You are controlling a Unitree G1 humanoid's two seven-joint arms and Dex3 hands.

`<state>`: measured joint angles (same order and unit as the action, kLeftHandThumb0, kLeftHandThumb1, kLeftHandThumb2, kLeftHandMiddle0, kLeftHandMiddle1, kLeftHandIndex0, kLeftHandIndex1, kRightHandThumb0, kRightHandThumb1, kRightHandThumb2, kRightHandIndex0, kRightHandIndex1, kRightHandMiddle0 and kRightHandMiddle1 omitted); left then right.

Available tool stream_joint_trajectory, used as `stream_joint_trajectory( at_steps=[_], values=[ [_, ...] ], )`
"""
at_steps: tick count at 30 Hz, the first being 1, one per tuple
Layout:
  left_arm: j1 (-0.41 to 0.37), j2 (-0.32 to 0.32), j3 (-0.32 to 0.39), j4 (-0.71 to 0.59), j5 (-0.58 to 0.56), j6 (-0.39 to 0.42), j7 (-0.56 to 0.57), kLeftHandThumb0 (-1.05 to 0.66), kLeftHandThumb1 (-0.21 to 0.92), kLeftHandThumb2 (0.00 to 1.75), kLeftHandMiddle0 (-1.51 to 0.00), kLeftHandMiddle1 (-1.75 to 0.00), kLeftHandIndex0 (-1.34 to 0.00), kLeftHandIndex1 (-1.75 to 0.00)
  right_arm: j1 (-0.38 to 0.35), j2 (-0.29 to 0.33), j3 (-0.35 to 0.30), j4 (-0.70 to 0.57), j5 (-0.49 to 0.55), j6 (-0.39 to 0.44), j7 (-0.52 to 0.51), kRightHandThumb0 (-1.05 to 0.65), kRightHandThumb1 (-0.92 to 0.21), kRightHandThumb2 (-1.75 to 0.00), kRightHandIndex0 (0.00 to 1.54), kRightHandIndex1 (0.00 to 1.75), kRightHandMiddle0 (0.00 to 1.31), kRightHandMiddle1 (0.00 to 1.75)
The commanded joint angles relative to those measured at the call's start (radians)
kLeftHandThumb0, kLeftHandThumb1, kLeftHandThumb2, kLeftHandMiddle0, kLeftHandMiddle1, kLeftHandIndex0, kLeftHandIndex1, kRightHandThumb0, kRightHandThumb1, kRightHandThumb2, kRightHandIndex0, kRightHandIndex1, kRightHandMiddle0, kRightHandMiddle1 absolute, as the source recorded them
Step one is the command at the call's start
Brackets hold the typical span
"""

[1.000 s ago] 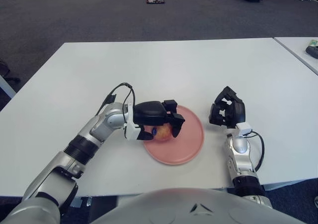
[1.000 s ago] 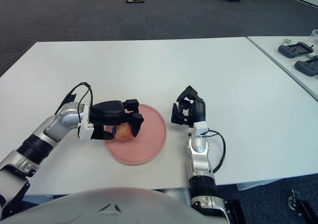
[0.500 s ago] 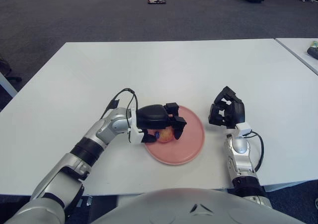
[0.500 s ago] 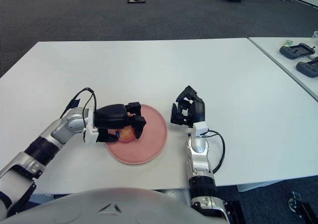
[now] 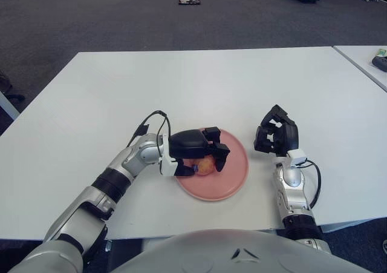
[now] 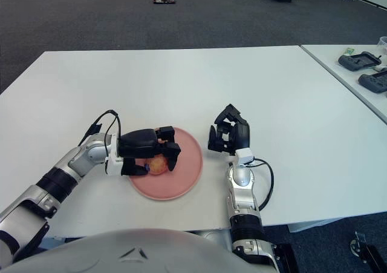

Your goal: Put the apple into the plate.

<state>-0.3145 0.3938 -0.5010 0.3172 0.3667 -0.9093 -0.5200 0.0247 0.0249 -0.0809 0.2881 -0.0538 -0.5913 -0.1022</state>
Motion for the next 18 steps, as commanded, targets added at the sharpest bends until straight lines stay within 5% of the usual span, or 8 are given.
stream_joint_trajectory(
  at_steps=[1,5,8,10,12,18],
  values=[
    [-0.004,-0.008,0.012,0.009,0.000,-0.018,0.032,-0.01,0.39,1.22,-0.51,-1.75,-0.40,-1.69,-0.003,-0.002,0.000,-0.007,0.014,0.004,0.005,-0.52,-0.23,-1.44,1.27,1.75,0.69,1.75],
    [0.011,-0.015,0.025,0.011,0.017,-0.033,0.071,-0.01,0.56,0.98,-0.42,-1.60,-0.34,-1.73,-0.002,0.000,-0.001,-0.011,0.014,0.011,0.005,-0.52,-0.23,-1.43,1.25,1.75,0.68,1.75],
    [0.016,-0.010,0.022,0.018,0.032,-0.040,0.081,0.00,0.80,0.68,-0.30,-1.62,-0.16,-1.74,-0.002,-0.001,-0.002,-0.010,0.010,0.009,0.005,-0.52,-0.24,-1.43,1.26,1.75,0.68,1.75],
    [0.010,-0.008,0.017,0.019,0.029,-0.042,0.076,-0.26,0.56,1.02,-0.12,-1.43,-0.06,-1.50,-0.002,-0.002,-0.001,-0.008,0.007,0.009,0.004,-0.52,-0.24,-1.43,1.26,1.75,0.68,1.75],
    [0.005,-0.008,0.015,0.022,0.027,-0.045,0.077,-0.35,0.47,1.14,-0.06,-1.31,-0.03,-1.36,-0.003,-0.003,-0.002,-0.006,0.006,0.006,0.004,-0.52,-0.24,-1.43,1.26,1.75,0.68,1.75],
    [0.030,-0.022,0.037,0.012,0.038,-0.031,0.114,-0.46,0.48,1.16,-0.01,-0.90,0.00,-0.85,-0.003,-0.003,-0.002,-0.004,0.007,0.010,0.004,-0.52,-0.23,-1.43,1.26,1.75,0.68,1.75]
  ],
)
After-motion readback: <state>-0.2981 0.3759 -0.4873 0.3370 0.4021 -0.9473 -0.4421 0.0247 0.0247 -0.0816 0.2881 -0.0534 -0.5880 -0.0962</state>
